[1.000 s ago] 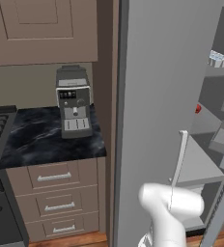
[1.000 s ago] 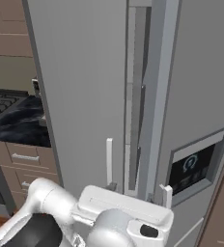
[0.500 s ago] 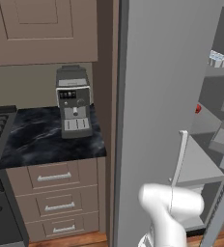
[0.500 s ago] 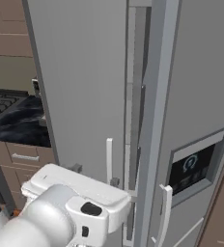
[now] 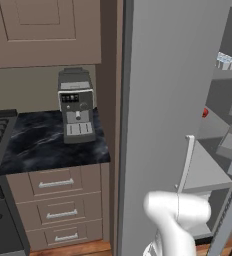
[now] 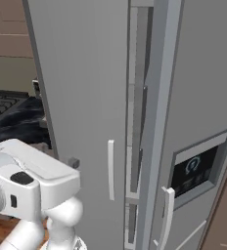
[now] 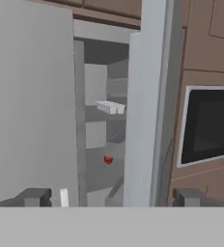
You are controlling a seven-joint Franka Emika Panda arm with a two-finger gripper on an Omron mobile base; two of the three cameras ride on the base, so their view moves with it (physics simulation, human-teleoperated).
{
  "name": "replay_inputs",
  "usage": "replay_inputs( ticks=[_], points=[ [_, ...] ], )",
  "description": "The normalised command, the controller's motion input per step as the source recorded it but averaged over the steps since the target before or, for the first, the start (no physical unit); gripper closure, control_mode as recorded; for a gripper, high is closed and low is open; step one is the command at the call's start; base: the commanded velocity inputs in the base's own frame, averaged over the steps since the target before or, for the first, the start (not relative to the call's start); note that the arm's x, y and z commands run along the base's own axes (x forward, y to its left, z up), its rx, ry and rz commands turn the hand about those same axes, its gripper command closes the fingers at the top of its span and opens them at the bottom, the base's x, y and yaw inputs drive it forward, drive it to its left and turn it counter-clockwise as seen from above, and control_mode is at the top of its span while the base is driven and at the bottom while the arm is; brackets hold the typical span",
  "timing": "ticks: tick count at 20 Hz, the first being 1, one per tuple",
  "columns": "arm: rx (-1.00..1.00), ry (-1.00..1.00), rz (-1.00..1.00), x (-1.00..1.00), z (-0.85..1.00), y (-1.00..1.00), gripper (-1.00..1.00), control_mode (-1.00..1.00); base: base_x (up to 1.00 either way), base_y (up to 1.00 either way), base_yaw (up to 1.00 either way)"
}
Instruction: Open the freezer door, pick up the ice cube tray from the freezer, and place it on the dining counter.
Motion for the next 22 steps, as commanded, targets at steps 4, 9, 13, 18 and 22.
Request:
replay_inputs(
  ticks=[4,9,13,18,22],
  points=[
    [0.00,0.01,-0.18,0.05,0.33,0.40,-1.00,-1.00,0.00,0.00,0.00],
    [0.00,0.00,-0.17,0.28,0.13,0.06,-1.00,-1.00,0.00,0.00,0.00],
    [0.00,0.00,-0.15,0.35,0.03,0.00,-1.00,-1.00,0.00,0.00,0.00],
    [0.00,0.00,-0.16,0.28,0.00,0.00,-1.00,-1.00,0.00,0.00,0.00],
    [0.00,-0.02,-0.17,0.23,0.00,0.00,-1.00,-1.00,0.00,0.00,0.00]
  ],
)
